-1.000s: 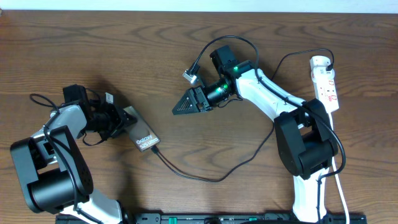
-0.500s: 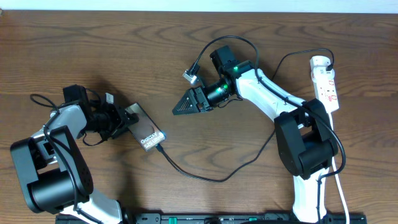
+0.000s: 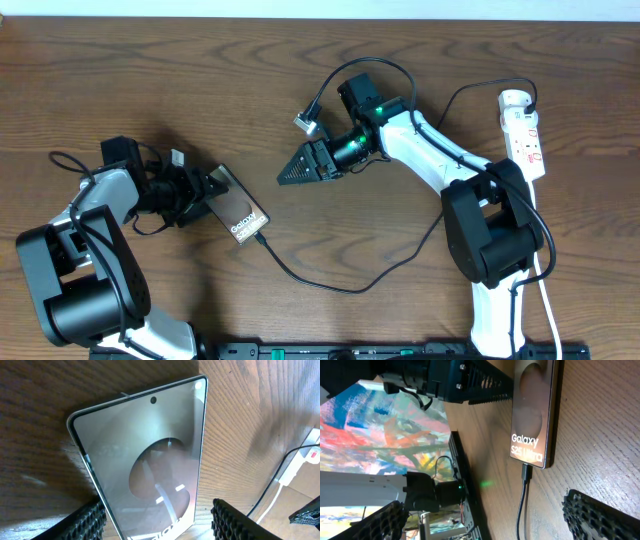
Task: Plug charger to phone and switch on socket
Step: 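Move the right gripper toward the white power strip at top right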
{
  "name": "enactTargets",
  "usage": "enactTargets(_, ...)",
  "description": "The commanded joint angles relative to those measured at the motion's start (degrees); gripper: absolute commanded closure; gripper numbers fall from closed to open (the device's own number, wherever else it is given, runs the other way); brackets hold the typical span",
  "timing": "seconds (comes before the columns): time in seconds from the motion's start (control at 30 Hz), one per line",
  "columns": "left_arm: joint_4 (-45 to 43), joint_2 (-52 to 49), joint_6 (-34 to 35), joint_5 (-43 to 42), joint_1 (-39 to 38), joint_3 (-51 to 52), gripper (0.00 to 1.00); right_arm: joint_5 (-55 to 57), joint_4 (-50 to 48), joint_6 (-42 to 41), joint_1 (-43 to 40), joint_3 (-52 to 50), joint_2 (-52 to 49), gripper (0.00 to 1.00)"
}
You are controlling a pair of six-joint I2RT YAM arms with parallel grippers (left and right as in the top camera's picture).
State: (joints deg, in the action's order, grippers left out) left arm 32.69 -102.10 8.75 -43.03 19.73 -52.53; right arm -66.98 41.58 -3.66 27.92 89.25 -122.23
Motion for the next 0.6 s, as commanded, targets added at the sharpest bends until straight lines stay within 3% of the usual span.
enactTargets(0.0, 1.18, -0.57, -0.59, 4.81, 0.09, 0.57, 0.25, -0.44, 0.28, 1.14, -0.46, 0.63, 0.35, 0.01)
enactTargets(0.17, 2.05, 0.02, -0.61, 5.16, 0.24, 0.55, 0.12, -0.39, 0.96, 1.66, -0.52, 0.63, 0.35, 0.01)
enactTargets(0.43, 6.32, 7.10, -0.61, 5.14, 0.46, 0.44, 0.11, 4.92, 2.60, 2.01, -1.25, 0.63, 0.35, 0.01)
enactTargets(0.57, 8.74, 15.63, -0.61, 4.66, 0.46, 0.44, 0.11, 20.83, 7.23, -2.14, -3.13, 0.63, 0.42, 0.01)
